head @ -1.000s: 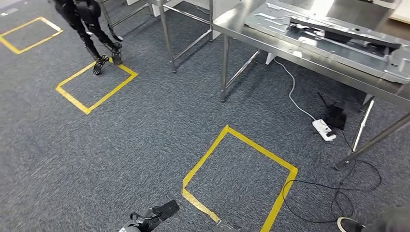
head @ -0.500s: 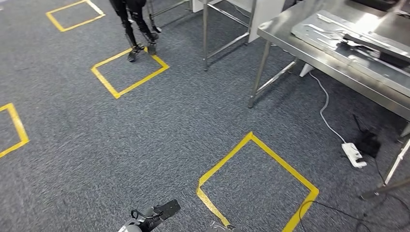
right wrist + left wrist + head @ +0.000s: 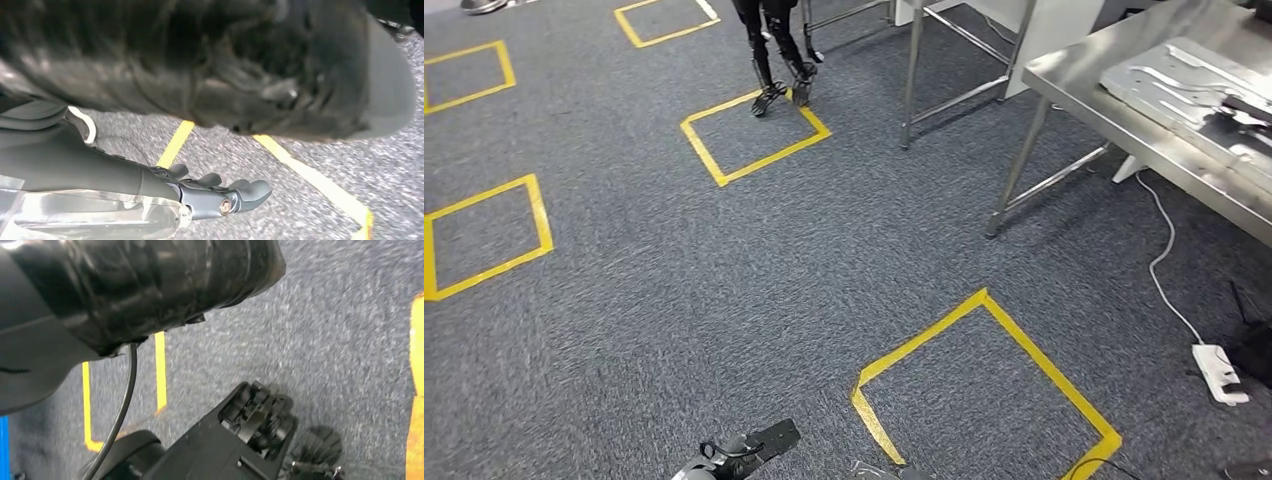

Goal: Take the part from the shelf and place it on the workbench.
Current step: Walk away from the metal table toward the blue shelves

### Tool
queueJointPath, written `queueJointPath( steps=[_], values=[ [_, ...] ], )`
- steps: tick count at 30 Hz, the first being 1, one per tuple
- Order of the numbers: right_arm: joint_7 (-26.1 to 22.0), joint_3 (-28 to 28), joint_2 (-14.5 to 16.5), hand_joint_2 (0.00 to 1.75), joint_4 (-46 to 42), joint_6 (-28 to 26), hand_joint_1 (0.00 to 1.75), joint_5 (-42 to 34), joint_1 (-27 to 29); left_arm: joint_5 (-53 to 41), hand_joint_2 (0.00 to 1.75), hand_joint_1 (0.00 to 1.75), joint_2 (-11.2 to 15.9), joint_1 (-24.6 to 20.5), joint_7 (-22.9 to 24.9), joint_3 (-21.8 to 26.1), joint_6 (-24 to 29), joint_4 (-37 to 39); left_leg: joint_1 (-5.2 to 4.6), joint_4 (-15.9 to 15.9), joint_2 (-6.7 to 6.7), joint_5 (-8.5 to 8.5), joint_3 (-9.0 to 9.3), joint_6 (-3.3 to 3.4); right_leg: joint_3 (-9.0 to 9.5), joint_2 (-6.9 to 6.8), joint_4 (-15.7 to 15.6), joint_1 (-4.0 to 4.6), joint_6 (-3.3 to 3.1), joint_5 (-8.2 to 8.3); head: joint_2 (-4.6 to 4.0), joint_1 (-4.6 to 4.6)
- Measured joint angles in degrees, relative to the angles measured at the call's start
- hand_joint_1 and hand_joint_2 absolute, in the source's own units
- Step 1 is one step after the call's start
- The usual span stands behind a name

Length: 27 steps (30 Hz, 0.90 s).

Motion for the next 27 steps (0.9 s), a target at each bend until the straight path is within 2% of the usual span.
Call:
queueJointPath(
  steps=[2,4,6,7,9,10,11,12,13,14,15,16,17,18,19,20,21,22,23,24,25,26,27],
  values=[
    [0.0,0.2,0.1,0.0,0.0,0.0,0.0,0.0,-0.3,0.1,0.0,0.0,0.0,0.0,0.0,0.0,-0.2,0.0,-0.39,-7.6,2.25,2.97,3.9,0.41,0.35,-1.25,0.0,0.17,0.41,-0.33,0.0,-0.01],
    [0.1,0.4,0.1,0.0,0.0,0.0,0.0,0.1,-0.4,0.1,0.0,0.0,-0.1,-0.2,0.0,0.0,-0.2,0.0,-1.0,-11.1,3.57,3.57,5.67,1.04,0.68,-2.36,-0.1,0.43,0.95,-0.63,0.0,0.06],
    [-0.1,0.5,0.2,0.0,0.0,-0.1,0.0,0.3,-0.4,0.1,0.0,0.0,-0.1,0.1,0.0,0.0,0.1,0.0,-1.24,-11.5,2.45,3.55,5.81,1.7,1.03,-3.42,-0.4,0.51,1.58,-0.86,0.0,0.1],
    [-0.3,0.6,0.1,0.0,0.0,-0.2,0.0,0.4,-0.3,0.1,0.0,0.0,-0.1,0.4,0.1,0.0,0.3,0.0,-1.16,-11.8,1.82,3.65,6.03,2.0,1.17,-3.04,-0.2,0.39,1.92,-1.17,0.0,0.13],
    [-0.7,0.9,0.1,0.0,0.0,-0.4,0.0,0.6,-0.1,0.0,0.0,0.0,-0.1,0.9,0.1,0.0,0.5,0.0,-0.9,-12.5,0.65,3.9,6.58,2.82,0.06,-0.37,2.7,0.18,2.33,-3.09,0.0,0.32],
    [-0.8,1.0,0.1,0.0,0.0,-0.4,0.0,0.7,0.1,-0.1,0.0,0.0,-0.1,1.0,0.2,0.0,0.6,0.0,-0.86,-12.6,0.07,3.95,6.7,3.15,-1.43,1.4,5.8,0.11,2.31,-4.62,0.0,0.45],
    [-1.0,1.1,0.0,0.0,0.1,-0.4,0.0,0.7,0.4,-0.3,0.0,0.0,-0.2,1.0,0.2,0.0,0.5,0.0,-0.89,-12.6,-0.61,3.95,6.74,3.44,-3.42,2.5,9.5,0.18,2.23,-6.17,0.0,0.53],
    [-1.1,1.2,-0.1,0.0,0.1,-0.4,0.0,0.7,0.7,-0.5,0.0,0.0,-0.2,1.0,0.2,-0.1,0.2,0.0,-0.96,-12.6,-1.38,3.94,6.75,3.65,-5.32,2.98,12.8,0.24,2.16,-7.18,0.0,0.56],
    [-1.3,1.3,-0.2,0.0,0.2,-0.5,0.0,0.5,1.0,-0.8,0.0,0.0,-0.3,1.0,0.3,-0.1,-0.1,0.0,-1.02,-12.6,-2.23,3.93,6.77,3.67,-6.61,3.2,14.6,0.29,2.13,-7.23,0.0,0.56],
    [-1.7,1.3,-0.4,0.0,0.2,-0.6,0.0,0.2,1.3,-1.1,0.0,0.0,-0.3,1.0,0.4,-0.3,-0.5,0.0,-1.06,-12.5,-3.12,3.9,6.79,3.66,-6.96,3.35,14.4,0.32,2.06,-6.15,0.0,0.56],
    [-2.2,1.3,-0.7,0.0,0.3,-0.8,0.0,-0.1,1.4,-1.6,0.0,0.0,-0.3,0.9,0.5,-0.5,-0.9,0.0,-1.08,-12.4,-4.0,3.86,6.8,3.62,-6.27,3.66,12.0,0.34,1.92,-4.15,0.0,0.56],
    [-2.8,1.3,-1.0,0.0,0.3,-1.1,0.0,-0.4,1.4,-2.0,0.0,0.0,-0.4,0.9,0.6,-0.8,-1.1,0.0,-1.07,-12.2,-4.81,3.79,6.79,3.55,-4.89,4.61,8.4,0.34,1.72,-1.82,0.0,0.57],
    [-3.3,1.3,-1.4,0.0,0.3,-1.3,0.0,-0.8,1.5,-2.4,0.0,0.0,-0.5,0.7,0.6,-1.0,-1.3,0.0,-1.1,-11.9,-5.55,3.66,6.66,3.4,-3.47,6.1,4.8,0.27,1.46,-0.16,0.0,0.55],
    [-3.7,1.3,-1.7,0.0,0.3,-1.4,0.0,-1.0,1.6,-2.7,0.0,0.0,-0.7,0.6,0.7,-1.3,-1.4,0.0,-1.06,-11.7,-6.24,3.56,6.49,3.18,-2.38,7.32,2.1,0.24,1.27,0.82,0.0,0.54],
    [-4.0,1.3,-2.0,0.0,0.4,-1.4,0.0,-1.2,1.7,-3.0,0.0,0.0,-0.9,0.4,0.8,-1.5,-1.5,0.0,-0.96,-11.5,-6.78,3.51,6.28,2.92,-1.77,8.17,0.7,0.29,1.11,1.07,0.0,0.54],
    [-4.2,1.3,-2.3,0.0,0.4,-1.5,0.0,-1.3,1.8,-3.1,0.0,0.0,-1.0,0.3,0.8,-1.6,-1.6,0.0,-0.83,-11.5,-7.4,3.53,6.13,2.57,-1.54,8.25,0.3,0.38,0.96,0.87,0.0,0.55],
    [-4.3,1.3,-2.4,0.0,0.4,-1.5,0.0,-1.4,1.9,-3.3,0.0,0.0,-1.0,0.2,0.8,-1.8,-1.7,0.0,-0.71,-11.7,-7.96,3.63,6.07,2.2,-1.24,7.62,0.0,0.45,0.78,1.01,0.0,0.58],
    [-4.3,1.3,-2.6,0.0,0.5,-1.5,0.0,-1.5,2.0,-3.4,0.0,0.0,-1.0,0.2,0.9,-2.0,-1.8,0.0,-0.64,-11.6,-7.74,3.61,6.02,1.93,-0.84,6.97,-0.5,0.41,0.51,1.2,0.0,0.56],
    [-4.2,1.2,-2.6,0.0,0.5,-1.5,0.0,-1.8,2.1,-3.5,0.0,0.0,-1.0,0.2,0.9,-2.2,-1.9,0.0,-0.7,-11.1,-6.69,3.23,5.81,1.63,-0.36,6.38,-1.1,0.31,0.24,1.42,0.0,0.47],
    [-3.9,1.2,-2.7,0.0,0.5,-1.6,0.0,-2.1,2.2,-3.7,0.0,0.0,-1.0,0.0,0.8,-2.4,-1.9,0.0,-0.75,-9.5,-5.09,2.3,5.08,1.35,0.13,5.62,-1.6,0.17,-0.03,1.63,0.0,0.34],
    [-3.5,1.2,-2.7,0.0,0.5,-1.5,0.0,-2.4,2.4,-3.8,0.0,0.0,-1.0,-0.2,0.8,-2.5,-1.9,0.0,-0.67,-6.9,-3.26,0.88,3.82,1.07,0.46,4.76,-2.0,0.14,-0.19,1.7,0.0,0.23],
    [-3.0,1.2,-2.6,0.0,0.5,-1.5,0.0,-2.5,2.6,-3.9,0.0,0.0,-1.0,-0.4,0.7,-2.7,-1.9,0.0,-0.56,-3.6,-1.97,-0.69,2.15,0.69,0.67,3.93,-2.1,0.18,-0.29,1.64,0.0,0.16],
    [-2.5,1.2,-2.6,0.0,0.5,-1.4,0.0,-2.5,3.0,-3.9,0.0,0.0,-1.0,-0.5,0.5,-2.8,-1.9,0.0,-0.29,-0.3,-1.38,-1.98,0.29,0.29,0.78,2.92,-2.1,0.17,-0.34,1.5,0.0,0.14]
  ],
)
